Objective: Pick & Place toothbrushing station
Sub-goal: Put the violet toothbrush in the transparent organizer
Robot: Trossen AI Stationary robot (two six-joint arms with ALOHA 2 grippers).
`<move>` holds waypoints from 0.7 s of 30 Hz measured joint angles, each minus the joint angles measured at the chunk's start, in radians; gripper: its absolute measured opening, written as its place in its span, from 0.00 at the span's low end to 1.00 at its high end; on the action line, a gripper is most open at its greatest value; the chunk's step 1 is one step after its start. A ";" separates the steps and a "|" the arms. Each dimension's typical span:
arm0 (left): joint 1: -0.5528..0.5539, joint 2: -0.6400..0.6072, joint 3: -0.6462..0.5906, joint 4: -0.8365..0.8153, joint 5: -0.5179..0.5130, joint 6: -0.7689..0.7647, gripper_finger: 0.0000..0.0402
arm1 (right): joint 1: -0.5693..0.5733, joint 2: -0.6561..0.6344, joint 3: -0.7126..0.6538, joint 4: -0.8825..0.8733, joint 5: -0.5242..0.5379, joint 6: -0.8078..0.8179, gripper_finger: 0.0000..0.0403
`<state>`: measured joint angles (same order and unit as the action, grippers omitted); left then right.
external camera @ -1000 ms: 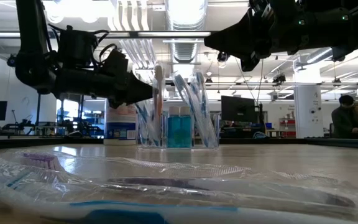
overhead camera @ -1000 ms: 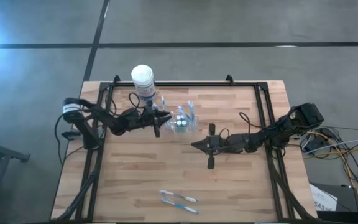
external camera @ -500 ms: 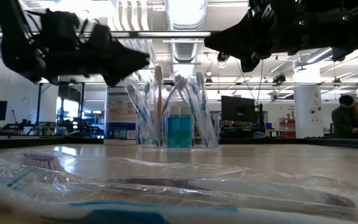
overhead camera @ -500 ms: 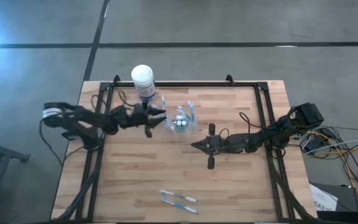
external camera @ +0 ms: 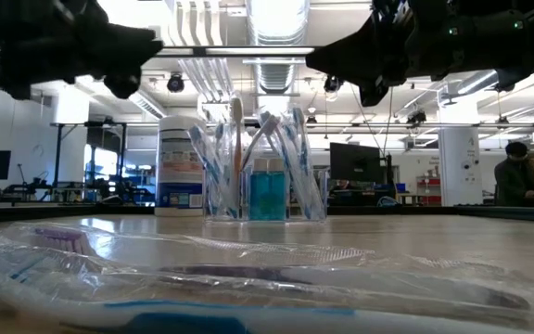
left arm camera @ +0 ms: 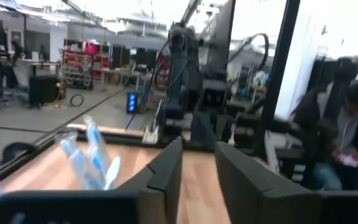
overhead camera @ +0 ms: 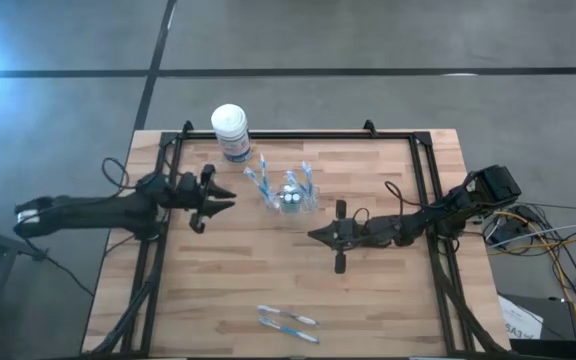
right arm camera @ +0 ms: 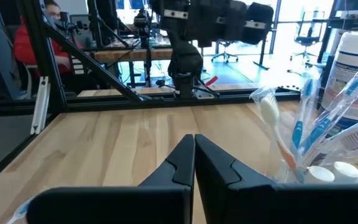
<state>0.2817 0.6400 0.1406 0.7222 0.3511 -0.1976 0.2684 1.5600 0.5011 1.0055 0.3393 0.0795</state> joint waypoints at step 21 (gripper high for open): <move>0.000 -0.639 0.010 -0.823 -0.110 0.165 0.02 | 0.011 0.000 0.000 0.002 -0.004 0.053 0.02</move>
<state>0.2821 0.0007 0.1502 -0.1010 0.2408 -0.0329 0.2794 1.5604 0.5011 1.0071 0.3353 0.1321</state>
